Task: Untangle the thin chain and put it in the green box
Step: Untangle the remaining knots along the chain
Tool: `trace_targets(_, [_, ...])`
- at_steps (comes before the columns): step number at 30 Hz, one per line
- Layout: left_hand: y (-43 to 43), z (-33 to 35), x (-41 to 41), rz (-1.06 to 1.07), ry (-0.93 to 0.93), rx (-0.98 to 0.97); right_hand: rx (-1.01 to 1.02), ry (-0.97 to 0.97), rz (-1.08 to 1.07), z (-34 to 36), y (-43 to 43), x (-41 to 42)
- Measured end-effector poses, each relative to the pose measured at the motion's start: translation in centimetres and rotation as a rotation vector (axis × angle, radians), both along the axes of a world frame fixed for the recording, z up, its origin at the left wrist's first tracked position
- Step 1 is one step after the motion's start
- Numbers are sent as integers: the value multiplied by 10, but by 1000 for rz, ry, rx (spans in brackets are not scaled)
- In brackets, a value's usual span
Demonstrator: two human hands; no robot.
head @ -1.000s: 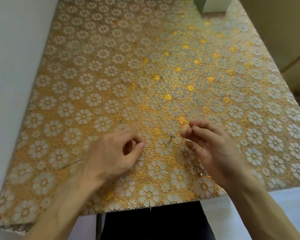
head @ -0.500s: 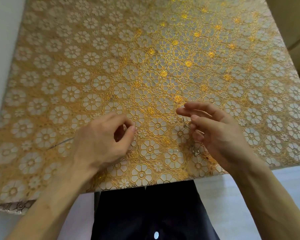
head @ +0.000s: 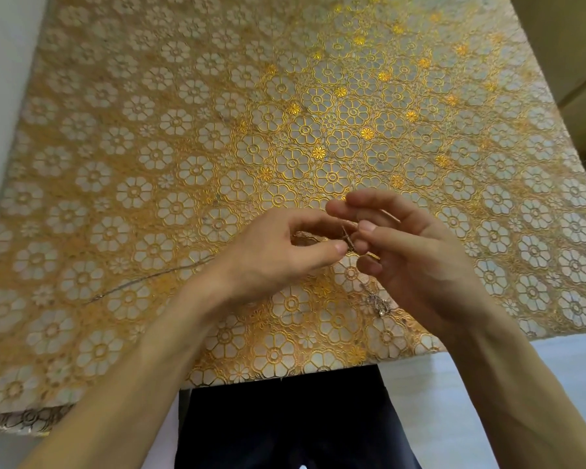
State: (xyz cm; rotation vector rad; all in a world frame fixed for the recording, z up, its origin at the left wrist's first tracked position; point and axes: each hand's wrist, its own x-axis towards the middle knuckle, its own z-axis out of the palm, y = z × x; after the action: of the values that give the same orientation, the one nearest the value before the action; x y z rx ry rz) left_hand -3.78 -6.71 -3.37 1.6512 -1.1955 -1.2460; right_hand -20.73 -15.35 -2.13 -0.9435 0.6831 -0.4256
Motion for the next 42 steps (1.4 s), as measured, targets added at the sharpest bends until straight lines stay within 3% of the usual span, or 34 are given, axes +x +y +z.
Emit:
trace_targets(5, [5,-2,4,116,89,-52,10,-12,-3,1,0,-1])
trace_targets(15, [11,0,10,99,182,-116,127,-3,-128,0,-1,5])
trace_targets(42, [9,2,-2,202,99,-116,127,-143,26,-4,3,4])
